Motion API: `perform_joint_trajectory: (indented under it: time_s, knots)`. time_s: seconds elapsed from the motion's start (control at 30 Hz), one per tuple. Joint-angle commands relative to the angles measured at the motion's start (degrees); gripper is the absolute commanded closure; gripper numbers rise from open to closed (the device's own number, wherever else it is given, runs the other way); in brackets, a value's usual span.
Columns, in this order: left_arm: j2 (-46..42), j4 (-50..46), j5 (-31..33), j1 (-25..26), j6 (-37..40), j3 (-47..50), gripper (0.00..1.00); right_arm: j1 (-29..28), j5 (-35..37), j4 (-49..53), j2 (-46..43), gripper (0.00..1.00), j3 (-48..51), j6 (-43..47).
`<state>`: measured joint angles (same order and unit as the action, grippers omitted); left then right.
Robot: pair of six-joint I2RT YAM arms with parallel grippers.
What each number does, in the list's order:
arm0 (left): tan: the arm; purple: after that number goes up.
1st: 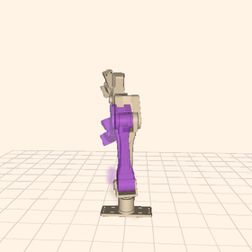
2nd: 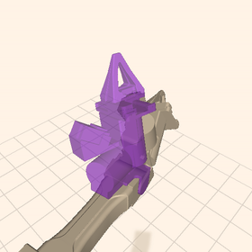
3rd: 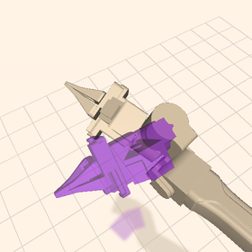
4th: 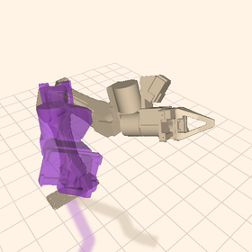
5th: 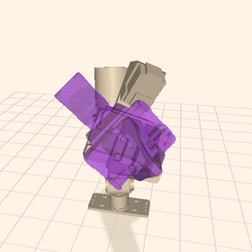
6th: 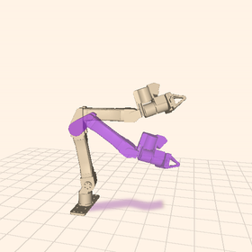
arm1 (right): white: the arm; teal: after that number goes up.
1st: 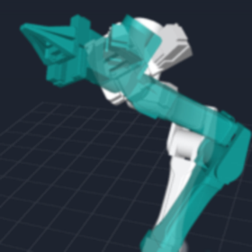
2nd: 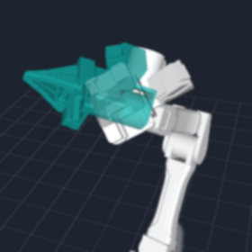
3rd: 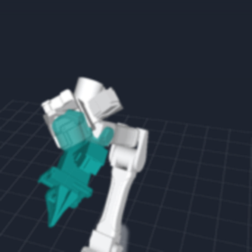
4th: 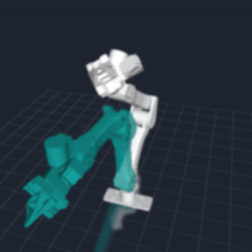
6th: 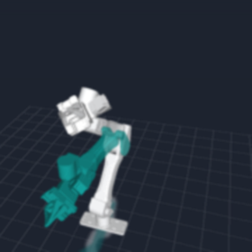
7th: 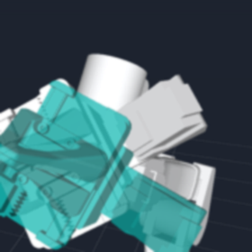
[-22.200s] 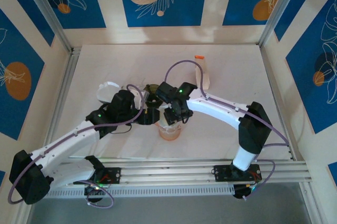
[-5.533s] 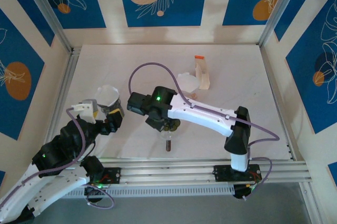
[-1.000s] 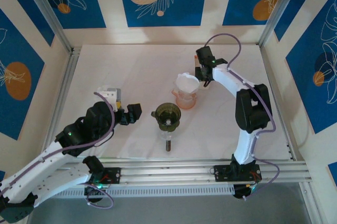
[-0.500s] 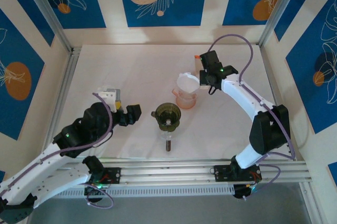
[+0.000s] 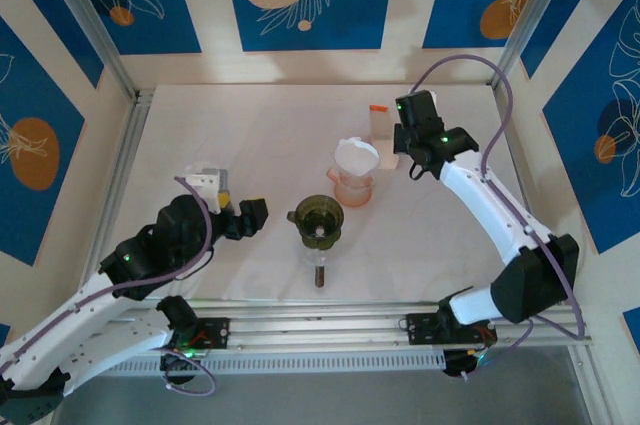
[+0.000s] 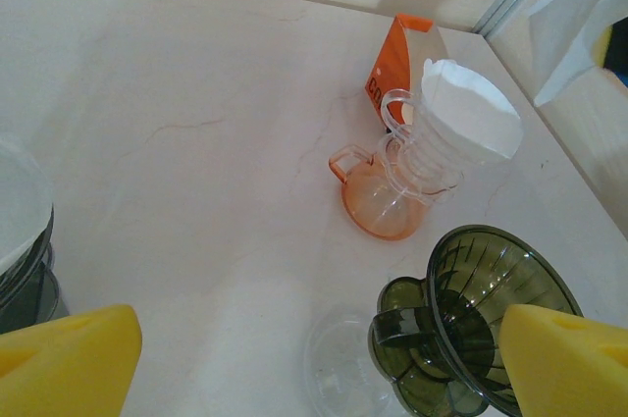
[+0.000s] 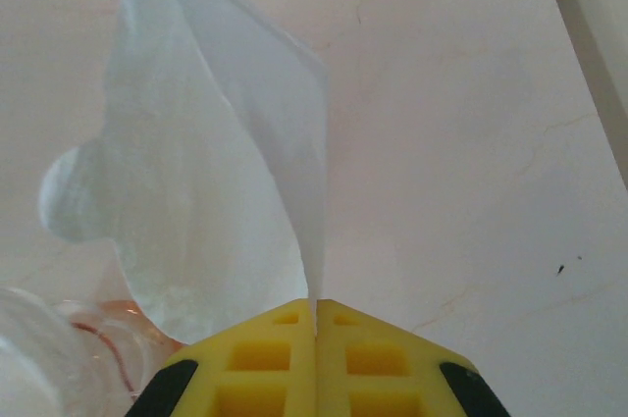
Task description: Place the coffee filter in the dripper
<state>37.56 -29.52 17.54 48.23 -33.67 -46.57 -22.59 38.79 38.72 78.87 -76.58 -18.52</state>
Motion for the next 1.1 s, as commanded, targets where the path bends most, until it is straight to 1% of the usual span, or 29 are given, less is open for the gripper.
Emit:
perform_joint_trajectory:
  time_s: [0.0, 0.13, 0.23, 0.37, 0.47, 0.53, 0.63, 0.73, 0.87, 1.0, 1.07]
  knots:
    - [-0.3, -0.2, 0.1, -0.3, 2.2, -1.3, 0.06, -2.0, -5.0, 3.3, -5.1, 1.0, -3.7, -2.7]
    - [0.3, -0.7, 0.6, -0.3, 3.3, -1.7, 0.06, -4.4, -15.9, 9.4, -9.1, 1.0, -6.8, -6.5]
    - [0.4, -0.5, 0.6, -0.3, 4.0, -1.4, 0.06, -7.8, -24.3, 15.2, -10.1, 1.0, -10.7, -9.2]
    - [0.5, 0.2, 0.4, -0.3, 5.4, -0.7, 0.06, -13.2, -34.5, 24.9, -7.2, 1.0, -17.7, -13.2]
    - [0.5, 0.4, 0.3, -0.3, 6.0, -0.6, 0.05, -16.1, -41.8, 30.7, -4.1, 1.0, -21.0, -17.1]
    - [0.4, 0.6, -0.1, -0.3, 6.3, -0.5, 0.05, -16.7, -46.9, 32.6, -2.5, 1.0, -22.0, -19.8]
    - [0.2, 0.2, -0.6, -0.3, 6.6, -0.8, 0.05, -17.8, -52.0, 35.0, -0.6, 1.0, -22.9, -23.3]
    - [-0.4, -0.3, -0.7, -0.3, 6.7, -0.8, 0.05, -18.7, -55.3, 38.1, 1.4, 1.0, -24.0, -25.6]
    - [-1.6, -0.3, -1.0, -0.4, 6.3, -0.1, 0.04, -19.5, -56.3, 41.3, 4.0, 1.0, -25.2, -27.0]
    - [-2.4, -0.4, -1.4, -0.3, 6.1, 0.1, 0.04, -20.3, -54.1, 46.5, 7.0, 1.0, -28.3, -26.5]
    - [-2.6, -0.5, -1.7, -0.4, 6.1, 0.1, 0.04, -20.7, -51.7, 49.4, 8.8, 1.0, -30.2, -25.8]
